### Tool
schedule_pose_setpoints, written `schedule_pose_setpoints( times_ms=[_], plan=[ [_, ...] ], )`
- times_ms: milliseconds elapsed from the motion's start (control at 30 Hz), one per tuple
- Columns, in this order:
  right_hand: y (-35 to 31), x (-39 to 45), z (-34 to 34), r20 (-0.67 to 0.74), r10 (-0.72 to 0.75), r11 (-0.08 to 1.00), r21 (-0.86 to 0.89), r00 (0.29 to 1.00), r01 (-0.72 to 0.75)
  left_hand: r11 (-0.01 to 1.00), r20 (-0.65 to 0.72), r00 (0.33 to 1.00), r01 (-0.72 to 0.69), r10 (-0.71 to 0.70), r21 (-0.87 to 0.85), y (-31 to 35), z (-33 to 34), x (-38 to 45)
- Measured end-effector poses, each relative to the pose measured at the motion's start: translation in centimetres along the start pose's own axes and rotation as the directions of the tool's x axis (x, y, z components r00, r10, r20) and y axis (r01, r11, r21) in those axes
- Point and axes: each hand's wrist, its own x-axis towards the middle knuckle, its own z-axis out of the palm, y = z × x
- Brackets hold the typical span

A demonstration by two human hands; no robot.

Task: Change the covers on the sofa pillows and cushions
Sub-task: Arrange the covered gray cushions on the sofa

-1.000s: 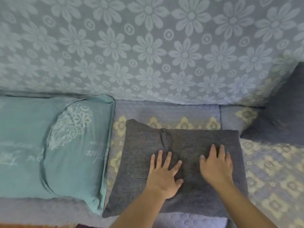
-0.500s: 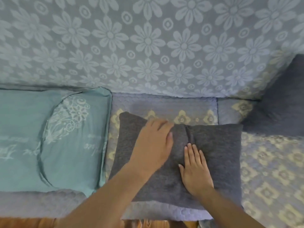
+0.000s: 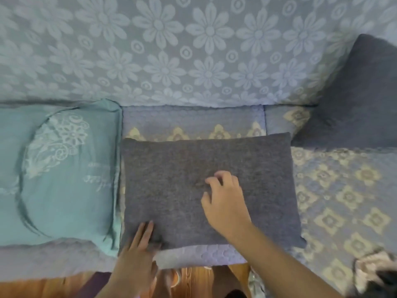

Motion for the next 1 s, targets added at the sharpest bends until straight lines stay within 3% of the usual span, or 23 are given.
schedule_pose_setpoints(
  times_ms=[67,133,200,267,333,367,433,467,533,567,633,667,733,800,867,900,933,1000],
  plan=[
    [-2.3,1.9,-2.0,-0.194,-0.094,0.989,0.096,0.977,0.114,0.986,-0.063,0.993,0.085,-0.095,-0.145,0.4,-5.3,1.1],
    [-0.3,1.9,-0.9,-0.269,-0.178,0.983,-0.003,0.947,0.183,0.932,-0.066,0.967,0.218,-0.246,-0.290,0.1,-8.9,2.5],
    [6.4,-1.2,3.3,-0.076,-0.117,0.969,-0.229,0.990,0.097,0.849,0.044,0.925,0.364,-0.377,-0.384,-1.4,-11.8,3.7],
    [13.9,-6.4,7.0,0.144,0.159,0.932,-0.349,0.977,-0.100,0.721,0.057,0.862,0.456,-0.504,-0.522,-3.0,-13.8,4.7],
    [20.3,-10.5,10.7,0.297,0.336,0.901,-0.377,0.894,-0.214,0.453,0.043,0.750,0.443,-0.660,-0.774,-4.6,-15.6,6.6],
    [20.8,-11.7,10.8,0.362,0.367,0.899,-0.376,0.857,-0.226,0.257,0.070,0.731,0.326,-0.679,-0.910,-5.3,-16.3,7.6],
    [19.6,-11.3,9.0,0.378,0.427,0.855,-0.463,0.821,-0.232,-0.171,0.208,0.849,0.140,-0.485,-0.975,-4.5,-18.4,8.9],
    [17.9,-10.7,7.5,0.364,0.425,0.843,-0.494,0.829,-0.215,-0.238,0.247,0.896,0.166,-0.369,-0.957,-3.2,-19.3,9.0],
    [15.9,-9.3,5.8,0.425,0.371,0.881,-0.442,0.825,-0.169,-0.174,0.185,0.944,0.141,-0.273,-0.975,-0.8,-20.2,8.9],
    [14.4,-8.4,4.5,0.475,0.405,0.894,-0.386,0.781,-0.229,-0.142,0.161,0.928,0.119,-0.335,-0.983,0.4,-20.6,8.4],
    [12.0,-7.1,2.4,0.539,0.423,0.904,-0.313,0.728,-0.292,-0.227,0.192,0.789,0.069,-0.584,-0.972,0.7,-21.2,7.1],
    [10.6,-6.7,1.3,0.559,0.415,0.908,-0.309,0.718,-0.283,-0.308,0.233,0.755,0.042,-0.613,-0.950,0.4,-21.5,5.9],
    [8.1,-6.3,-0.5,0.544,0.360,0.931,-0.261,0.758,-0.255,-0.486,0.250,0.823,-0.037,-0.511,-0.873,0.4,-22.4,3.2],
    [4.7,-6.5,-2.3,0.504,0.218,0.973,-0.040,0.836,-0.229,-0.430,0.165,0.883,-0.045,-0.439,-0.902,1.3,-22.8,1.3],
    [-0.1,-6.9,-4.1,0.383,0.044,0.949,0.272,0.923,-0.158,-0.293,0.083,0.871,-0.072,-0.484,-0.953,2.4,-22.8,-0.1],
    [-2.6,-6.9,-5.0,0.255,-0.029,0.920,0.386,0.967,-0.074,-0.220,0.029,0.861,-0.097,-0.508,-0.971,2.5,-22.6,-0.5],
    [-4.7,-6.8,-5.9,0.086,-0.083,0.897,0.441,0.993,0.037,-0.168,-0.018,0.861,-0.119,-0.508,-0.979,2.8,-22.5,-0.8],
    [-7.5,-6.1,-7.6,-0.202,-0.195,0.874,0.408,0.960,0.263,-0.099,-0.086,0.860,-0.156,-0.503,-0.983,3.1,-22.5,-1.6]
  ],
)
